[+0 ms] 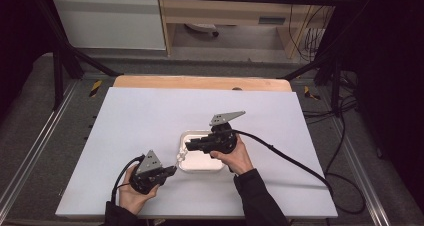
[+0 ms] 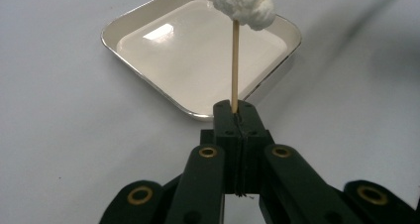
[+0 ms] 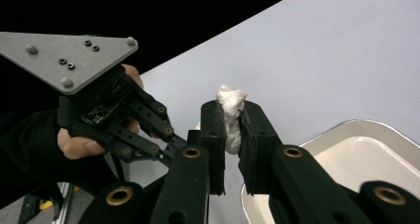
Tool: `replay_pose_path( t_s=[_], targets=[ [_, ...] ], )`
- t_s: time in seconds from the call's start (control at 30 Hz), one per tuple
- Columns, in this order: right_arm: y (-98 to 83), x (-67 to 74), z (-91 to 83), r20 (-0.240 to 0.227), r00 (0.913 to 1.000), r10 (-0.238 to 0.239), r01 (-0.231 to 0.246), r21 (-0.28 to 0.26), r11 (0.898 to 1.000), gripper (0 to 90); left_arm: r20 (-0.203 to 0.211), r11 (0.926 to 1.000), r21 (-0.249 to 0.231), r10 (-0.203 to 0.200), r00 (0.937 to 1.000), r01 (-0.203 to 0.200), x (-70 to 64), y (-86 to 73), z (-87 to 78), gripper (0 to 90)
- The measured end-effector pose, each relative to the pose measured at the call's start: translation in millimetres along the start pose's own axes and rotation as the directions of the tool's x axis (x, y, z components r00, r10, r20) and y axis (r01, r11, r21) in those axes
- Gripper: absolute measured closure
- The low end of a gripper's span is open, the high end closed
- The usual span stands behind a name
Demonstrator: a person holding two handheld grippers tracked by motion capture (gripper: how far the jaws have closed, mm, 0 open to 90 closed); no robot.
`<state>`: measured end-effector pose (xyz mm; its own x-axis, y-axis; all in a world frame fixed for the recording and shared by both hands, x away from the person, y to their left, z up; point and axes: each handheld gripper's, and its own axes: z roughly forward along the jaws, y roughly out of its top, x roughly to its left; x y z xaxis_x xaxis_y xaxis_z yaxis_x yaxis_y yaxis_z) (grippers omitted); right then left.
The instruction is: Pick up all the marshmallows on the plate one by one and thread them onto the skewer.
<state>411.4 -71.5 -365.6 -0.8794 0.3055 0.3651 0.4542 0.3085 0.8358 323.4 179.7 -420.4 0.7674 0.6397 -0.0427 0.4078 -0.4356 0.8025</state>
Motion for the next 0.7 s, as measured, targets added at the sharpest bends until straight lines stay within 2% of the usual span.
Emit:
replay_pose_path(
  t_s=[0.37,0.53,0.63,0.67,0.7],
  targets=[
    [-2.2,0.5,1.9,-0.005,1.0000,0.001,0.000,0.017,1.000,82.3,-0.005,0.9999,0.011,0.013,0.9999,-0.013,-1.2,-0.5,1.4,89.0],
    [-2.7,0.5,3.1,-0.016,0.9998,0.009,-0.009,0.015,1.000,82.4,-0.005,0.9999,0.011,0.006,1.0000,-0.006,-0.6,-0.1,1.1,89.0],
    [-3.7,0.3,4.0,-0.006,1.0000,0.006,-0.006,0.021,1.000,82.4,-0.003,1.0000,0.003,0.001,1.0000,-0.001,-0.1,-0.1,-0.1,89.1],
    [-4.1,0.2,4.7,-0.006,1.0000,0.005,-0.005,0.022,1.000,82.5,0.007,0.9997,-0.020,-0.014,0.9999,0.014,0.0,1.2,-1.7,89.1],
    [-5.8,0.4,8.2,-0.023,0.9997,0.008,-0.007,0.054,0.999,82.5,-0.016,1.0000,-0.006,0.006,0.9999,-0.006,-0.3,2.8,-2.4,89.1]
  ],
)
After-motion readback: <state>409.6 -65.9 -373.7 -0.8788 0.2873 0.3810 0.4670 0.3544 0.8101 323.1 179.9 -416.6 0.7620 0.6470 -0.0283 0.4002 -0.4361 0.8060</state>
